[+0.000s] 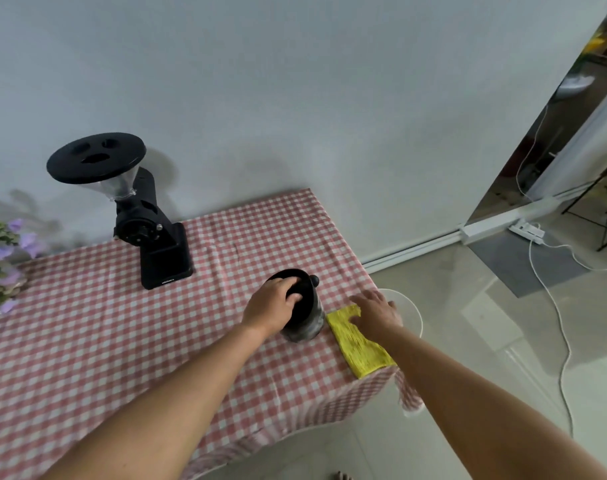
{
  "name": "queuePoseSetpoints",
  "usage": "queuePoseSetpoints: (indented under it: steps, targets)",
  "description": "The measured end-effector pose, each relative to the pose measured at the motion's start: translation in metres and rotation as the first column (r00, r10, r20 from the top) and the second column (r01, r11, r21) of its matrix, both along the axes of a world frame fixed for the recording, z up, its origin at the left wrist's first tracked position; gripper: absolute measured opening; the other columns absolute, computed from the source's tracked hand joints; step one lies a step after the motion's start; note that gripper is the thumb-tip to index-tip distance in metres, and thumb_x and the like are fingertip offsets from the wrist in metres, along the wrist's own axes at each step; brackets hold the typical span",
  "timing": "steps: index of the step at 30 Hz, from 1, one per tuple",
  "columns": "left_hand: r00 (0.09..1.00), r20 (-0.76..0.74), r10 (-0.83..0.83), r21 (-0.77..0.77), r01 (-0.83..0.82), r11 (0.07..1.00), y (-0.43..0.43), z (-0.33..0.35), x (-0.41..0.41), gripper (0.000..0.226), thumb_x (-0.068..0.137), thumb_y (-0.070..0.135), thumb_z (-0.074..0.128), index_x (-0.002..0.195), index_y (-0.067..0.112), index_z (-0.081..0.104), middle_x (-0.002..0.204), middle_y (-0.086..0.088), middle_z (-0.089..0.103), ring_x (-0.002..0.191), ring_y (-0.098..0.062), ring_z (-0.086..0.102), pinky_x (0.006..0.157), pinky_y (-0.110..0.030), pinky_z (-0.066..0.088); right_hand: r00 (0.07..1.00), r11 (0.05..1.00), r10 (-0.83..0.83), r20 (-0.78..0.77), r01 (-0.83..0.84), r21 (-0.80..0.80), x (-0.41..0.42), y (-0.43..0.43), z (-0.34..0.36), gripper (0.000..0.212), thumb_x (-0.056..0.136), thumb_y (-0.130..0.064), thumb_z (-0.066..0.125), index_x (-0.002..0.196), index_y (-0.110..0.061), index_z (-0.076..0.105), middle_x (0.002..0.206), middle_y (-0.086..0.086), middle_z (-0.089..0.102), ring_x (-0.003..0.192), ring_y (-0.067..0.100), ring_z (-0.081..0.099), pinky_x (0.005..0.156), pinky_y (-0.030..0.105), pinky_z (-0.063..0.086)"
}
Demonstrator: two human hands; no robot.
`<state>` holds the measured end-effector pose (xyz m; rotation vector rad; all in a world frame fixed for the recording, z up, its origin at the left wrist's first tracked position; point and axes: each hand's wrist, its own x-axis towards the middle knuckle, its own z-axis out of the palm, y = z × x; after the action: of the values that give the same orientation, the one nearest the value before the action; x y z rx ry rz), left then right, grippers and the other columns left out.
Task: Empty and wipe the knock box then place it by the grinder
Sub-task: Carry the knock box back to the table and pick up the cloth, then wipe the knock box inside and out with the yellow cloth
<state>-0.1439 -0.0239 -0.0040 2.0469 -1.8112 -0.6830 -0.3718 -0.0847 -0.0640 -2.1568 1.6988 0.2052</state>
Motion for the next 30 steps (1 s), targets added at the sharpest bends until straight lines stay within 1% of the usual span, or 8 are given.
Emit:
queuePoseSetpoints:
  steps: [3, 7, 11, 16, 20, 25, 27, 30]
  targets:
    - [1.000, -0.013, 0.001, 0.024, 0.000, 1.000, 0.003, -0.005, -0.004, 0.047, 0.103, 0.030, 0.052, 0.148, 0.017, 0.047, 0.154, -0.007, 0.047, 0.143, -0.026, 0.042, 0.115, -0.039, 0.038, 0.991, 0.996, 0.089, -0.100, -0.088, 0.006, -0.006, 0.004, -0.006, 0.069, 0.094, -0.037, 0.059, 0.154, -0.029, 0.025, 0.164, 0.001, 0.018, 0.152, 0.023, 0.007, 0.118, 0.047, 0.015]
    - [0.998, -0.056, 0.035, 0.048, -0.032, 0.998, 0.006, -0.011, -0.005, 0.047, 0.101, 0.031, 0.055, 0.147, 0.018, 0.049, 0.153, -0.007, 0.049, 0.140, -0.027, 0.045, 0.113, -0.042, 0.041, 0.981, 0.992, 0.123, -0.153, -0.121, 0.022, -0.008, 0.009, -0.009, 0.075, 0.094, -0.033, 0.060, 0.155, -0.028, 0.018, 0.164, 0.004, 0.017, 0.152, 0.025, 0.008, 0.120, 0.044, 0.014]
    - [0.989, -0.108, 0.103, 0.071, -0.096, 0.993, 0.007, -0.013, -0.002, 0.047, 0.100, 0.032, 0.057, 0.145, 0.020, 0.052, 0.149, -0.007, 0.054, 0.134, -0.027, 0.053, 0.109, -0.041, 0.047, 0.985, 0.995, 0.090, -0.150, -0.082, 0.060, -0.007, 0.008, -0.011, 0.085, 0.092, -0.034, 0.064, 0.157, -0.027, 0.009, 0.166, 0.006, 0.002, 0.153, 0.026, 0.002, 0.120, 0.051, 0.011]
    - [0.972, -0.165, 0.170, 0.100, -0.155, 0.983, 0.009, -0.014, 0.001, 0.046, 0.099, 0.031, 0.059, 0.143, 0.023, 0.054, 0.143, -0.006, 0.060, 0.128, -0.026, 0.058, 0.101, -0.035, 0.051, 0.980, 0.995, 0.095, -0.176, -0.091, 0.030, -0.008, 0.000, -0.016, 0.098, 0.081, -0.046, 0.073, 0.156, -0.022, 0.015, 0.162, 0.007, 0.021, 0.150, 0.030, 0.014, 0.118, 0.053, 0.014]
    - [0.961, -0.184, 0.206, 0.113, -0.187, 0.976, 0.011, -0.015, 0.002, 0.046, 0.099, 0.030, 0.059, 0.144, 0.021, 0.053, 0.144, -0.007, 0.058, 0.129, -0.027, 0.057, 0.099, -0.034, 0.051, 0.965, 0.993, 0.108, -0.240, -0.114, -0.013, -0.007, -0.005, -0.014, 0.077, 0.075, -0.051, 0.076, 0.139, -0.021, 0.047, 0.149, 0.009, 0.035, 0.139, 0.030, 0.028, 0.116, 0.051, 0.018]
    - [0.957, -0.206, 0.203, 0.113, -0.183, 0.977, 0.012, -0.013, 0.001, 0.046, 0.099, 0.029, 0.059, 0.144, 0.020, 0.053, 0.144, -0.007, 0.058, 0.130, -0.027, 0.056, 0.100, -0.033, 0.050, 0.943, 0.978, 0.173, -0.286, -0.198, -0.060, -0.012, -0.009, -0.012, 0.073, 0.073, -0.058, 0.074, 0.134, -0.024, 0.052, 0.147, 0.007, 0.037, 0.140, 0.028, 0.028, 0.119, 0.049, 0.016]
    - [0.954, -0.221, 0.203, 0.115, -0.182, 0.977, 0.012, -0.013, 0.002, 0.046, 0.099, 0.030, 0.060, 0.143, 0.021, 0.054, 0.143, -0.006, 0.059, 0.129, -0.026, 0.057, 0.100, -0.032, 0.049, 0.945, 0.975, 0.194, -0.263, -0.216, -0.057, -0.012, -0.008, -0.013, 0.056, 0.081, -0.047, 0.070, 0.129, -0.022, 0.055, 0.144, 0.007, 0.047, 0.137, 0.026, 0.038, 0.120, 0.044, 0.017]
    - [0.944, -0.250, 0.214, 0.114, -0.190, 0.975, 0.010, -0.010, 0.003, 0.044, 0.099, 0.029, 0.060, 0.142, 0.021, 0.055, 0.142, -0.005, 0.061, 0.128, -0.026, 0.057, 0.098, -0.031, 0.048, 0.989, 0.996, 0.071, -0.129, -0.076, -0.037, -0.009, 0.002, -0.009, 0.037, 0.089, -0.024, 0.057, 0.125, -0.017, 0.049, 0.124, 0.008, 0.063, 0.120, 0.028, 0.056, 0.106, 0.038, 0.036]
